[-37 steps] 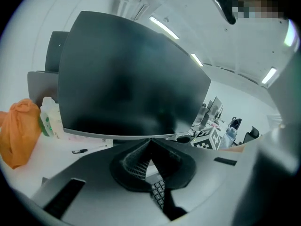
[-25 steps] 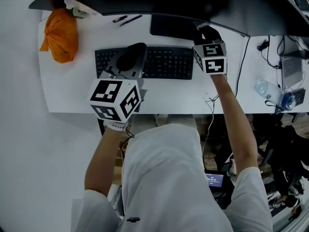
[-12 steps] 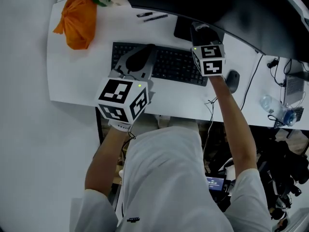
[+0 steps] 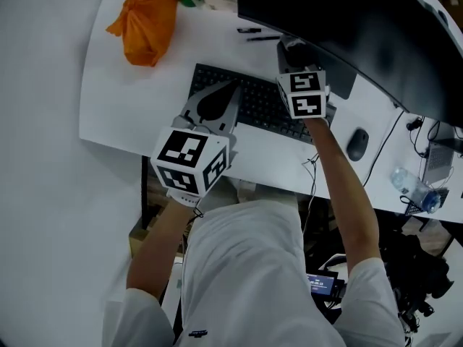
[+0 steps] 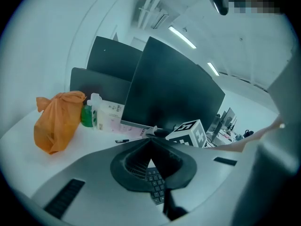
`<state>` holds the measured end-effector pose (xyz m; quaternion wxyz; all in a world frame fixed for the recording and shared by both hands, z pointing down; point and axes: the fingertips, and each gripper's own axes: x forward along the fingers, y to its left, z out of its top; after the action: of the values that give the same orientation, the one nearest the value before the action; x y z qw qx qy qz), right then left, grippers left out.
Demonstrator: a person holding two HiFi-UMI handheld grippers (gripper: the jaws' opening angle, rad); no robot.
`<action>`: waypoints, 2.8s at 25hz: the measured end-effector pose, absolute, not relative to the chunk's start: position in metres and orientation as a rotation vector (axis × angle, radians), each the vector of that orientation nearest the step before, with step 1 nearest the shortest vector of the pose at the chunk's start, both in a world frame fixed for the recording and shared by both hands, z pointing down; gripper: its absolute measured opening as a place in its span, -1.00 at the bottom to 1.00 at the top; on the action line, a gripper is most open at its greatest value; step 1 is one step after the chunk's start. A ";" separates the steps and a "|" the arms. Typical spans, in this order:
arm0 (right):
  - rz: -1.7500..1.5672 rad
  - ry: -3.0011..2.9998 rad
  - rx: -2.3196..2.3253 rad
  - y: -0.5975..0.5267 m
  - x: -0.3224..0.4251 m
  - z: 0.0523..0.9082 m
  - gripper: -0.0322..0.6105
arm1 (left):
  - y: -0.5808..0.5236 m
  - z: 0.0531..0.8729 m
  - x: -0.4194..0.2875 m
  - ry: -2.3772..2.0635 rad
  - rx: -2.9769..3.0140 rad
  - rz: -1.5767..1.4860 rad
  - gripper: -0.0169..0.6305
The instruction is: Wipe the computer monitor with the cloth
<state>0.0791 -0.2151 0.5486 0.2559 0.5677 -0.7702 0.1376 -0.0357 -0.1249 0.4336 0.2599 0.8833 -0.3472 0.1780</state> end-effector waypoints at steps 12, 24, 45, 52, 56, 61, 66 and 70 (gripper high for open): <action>0.340 -2.040 1.500 -0.259 0.008 0.550 -0.82 | -0.126 0.440 -0.087 -1.018 2.346 0.461 -0.89; 0.454 -2.020 1.642 -0.290 -0.030 0.548 -0.82 | -0.131 0.432 -0.132 -1.096 2.316 0.409 -0.89; 0.468 -1.958 1.966 -0.310 -0.031 0.488 -0.83 | -0.134 0.411 -0.159 -1.122 2.324 0.329 -0.89; 0.398 -1.991 2.052 -0.312 -0.029 0.456 -0.83 | -0.135 0.398 -0.160 -1.131 2.352 0.317 -0.89; 0.371 -2.012 2.097 -0.313 -0.028 0.436 -0.83 | -0.134 0.391 -0.163 -1.138 2.364 0.310 -0.89; 0.383 -2.031 2.130 -0.314 -0.028 0.416 -0.86 | -0.131 0.383 -0.159 -1.140 2.371 0.280 -0.89; 0.349 -2.055 2.156 -0.314 -0.025 0.390 -0.87 | -0.133 0.370 -0.159 -1.152 2.393 0.252 -0.89; 0.333 -2.073 2.176 -0.313 -0.025 0.371 -0.87 | -0.136 0.357 -0.162 -1.163 2.413 0.234 -0.89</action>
<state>-0.0250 -0.3130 0.3706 0.0588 0.7183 -0.6845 0.1099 -0.1625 -0.1356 0.3567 0.2246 0.8745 -0.4215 0.0847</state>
